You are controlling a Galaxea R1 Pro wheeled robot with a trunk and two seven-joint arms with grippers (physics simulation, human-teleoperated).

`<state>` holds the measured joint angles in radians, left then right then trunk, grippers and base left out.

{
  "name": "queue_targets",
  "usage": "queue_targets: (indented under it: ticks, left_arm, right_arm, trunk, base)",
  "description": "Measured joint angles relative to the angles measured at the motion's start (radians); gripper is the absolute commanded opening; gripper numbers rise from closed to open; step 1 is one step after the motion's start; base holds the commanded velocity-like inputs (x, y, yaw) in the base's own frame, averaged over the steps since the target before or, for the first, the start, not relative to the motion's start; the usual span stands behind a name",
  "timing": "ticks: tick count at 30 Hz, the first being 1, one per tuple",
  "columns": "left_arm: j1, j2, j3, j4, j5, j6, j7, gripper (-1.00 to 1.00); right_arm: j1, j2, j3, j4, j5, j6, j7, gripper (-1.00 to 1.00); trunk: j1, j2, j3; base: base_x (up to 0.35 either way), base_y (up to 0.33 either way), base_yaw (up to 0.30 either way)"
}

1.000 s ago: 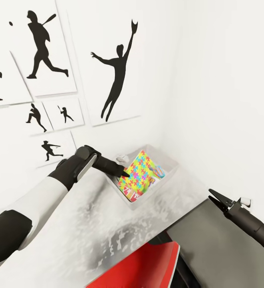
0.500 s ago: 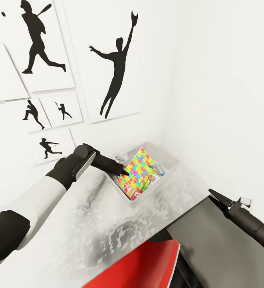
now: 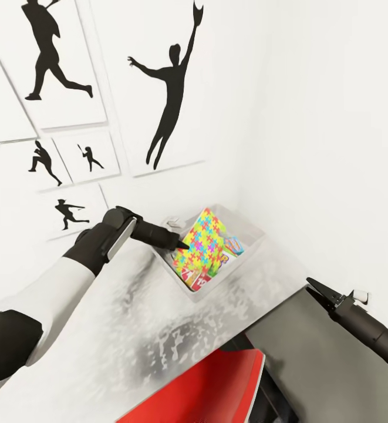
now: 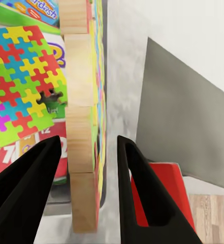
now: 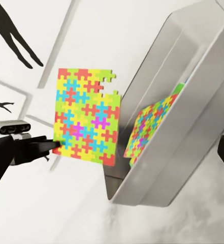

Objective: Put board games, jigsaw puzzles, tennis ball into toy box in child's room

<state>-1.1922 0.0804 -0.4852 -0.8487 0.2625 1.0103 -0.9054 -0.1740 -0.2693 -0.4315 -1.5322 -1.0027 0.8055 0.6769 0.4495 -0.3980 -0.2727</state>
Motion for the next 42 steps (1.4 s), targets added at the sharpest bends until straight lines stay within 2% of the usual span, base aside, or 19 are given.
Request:
queue_targets:
  ticks: [20, 27, 42]
  left_arm:
    - [0.000, -0.001, 0.011, -0.022, 0.002, 0.002, 0.001, -1.00]
    - [0.000, -0.001, 0.012, -0.054, 0.001, 0.003, 0.002, -1.00]
    - [-0.001, -0.001, 0.010, -0.058, 0.001, 0.003, 0.013, -1.00]
  right_arm:
    - [0.000, 0.003, 0.000, 0.000, 0.000, -0.005, 0.000, 1.00]
    - [0.000, 0.003, -0.002, 0.000, 0.000, -0.006, 0.001, 1.00]
    - [0.000, 0.006, -0.002, 0.000, 0.000, -0.008, 0.000, 1.00]
  trunk:
    - [0.000, 0.000, -0.032]
    - [0.000, 0.000, -0.033]
    - [0.000, 0.000, -0.033]
  base:
    - [0.000, 0.000, 0.000]
    - [0.000, 0.000, 0.000]
    - [0.000, 0.000, 0.000]
